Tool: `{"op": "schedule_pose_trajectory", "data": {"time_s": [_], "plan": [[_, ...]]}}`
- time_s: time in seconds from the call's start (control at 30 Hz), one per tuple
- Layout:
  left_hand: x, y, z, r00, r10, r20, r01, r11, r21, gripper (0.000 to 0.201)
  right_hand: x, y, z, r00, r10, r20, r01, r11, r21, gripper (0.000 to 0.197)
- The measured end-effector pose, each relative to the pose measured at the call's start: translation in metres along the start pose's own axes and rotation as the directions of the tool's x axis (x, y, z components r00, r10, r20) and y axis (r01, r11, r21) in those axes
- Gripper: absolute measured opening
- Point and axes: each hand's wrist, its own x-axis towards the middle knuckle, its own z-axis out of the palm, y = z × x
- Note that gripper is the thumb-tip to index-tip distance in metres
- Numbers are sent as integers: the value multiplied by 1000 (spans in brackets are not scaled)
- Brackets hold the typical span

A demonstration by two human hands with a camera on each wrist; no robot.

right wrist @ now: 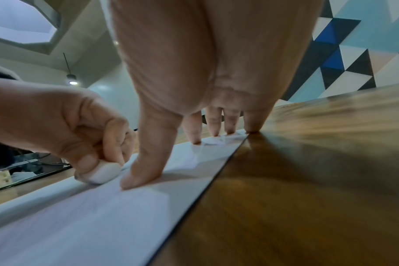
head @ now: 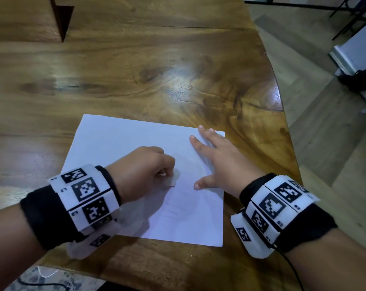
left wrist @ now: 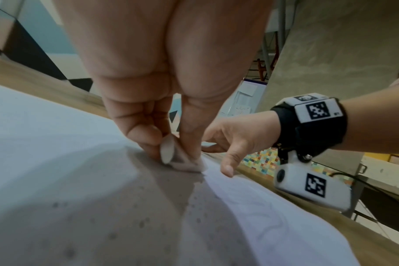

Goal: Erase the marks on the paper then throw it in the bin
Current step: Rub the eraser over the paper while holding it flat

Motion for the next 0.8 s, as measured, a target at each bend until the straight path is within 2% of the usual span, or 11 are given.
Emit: {"op": "schedule_pose_trajectory", "data": {"time_s": [0.1,0.27,0.37,0.43,0.47,0.5,0.53,0.6,0.63,0.7,0.8], "plan": [[3,-4,-9,997,-82,13,82,996,21,5,1,0,1,1000,-9,-8,9,1000,-2,105],[29,3,-14,987,-129,-94,131,991,14,11,1,3,-1,999,-19,26,20,999,-38,114],[44,10,-7,984,-151,-98,156,987,43,14,1,4,-2,999,-27,45,30,997,-67,121],[34,9,-3,995,-71,-72,75,996,57,5,0,4,-3,999,-29,45,32,997,-64,120],[22,7,0,999,6,-41,-4,999,44,6,0,4,-3,998,-30,46,33,998,-61,120],[9,5,2,998,54,17,-54,998,31,17,0,4,-3,998,-32,46,35,998,-60,120],[-5,5,2,994,54,90,-55,998,6,24,0,4,-3,998,-33,45,36,998,-60,120],[-21,0,3,983,16,182,-14,1000,-12,18,-1,4,-2,998,-32,45,35,998,-54,120],[-19,0,2,986,15,168,-14,1000,-5,11,-1,4,-2,998,-32,46,34,998,-53,120],[0,-1,-5,999,-1,53,1,1000,13,4,-1,4,-2,999,-29,46,31,998,-58,120],[23,-2,-11,997,-60,-57,62,998,33,8,0,3,-2,999,-20,44,23,997,-70,120]]}}
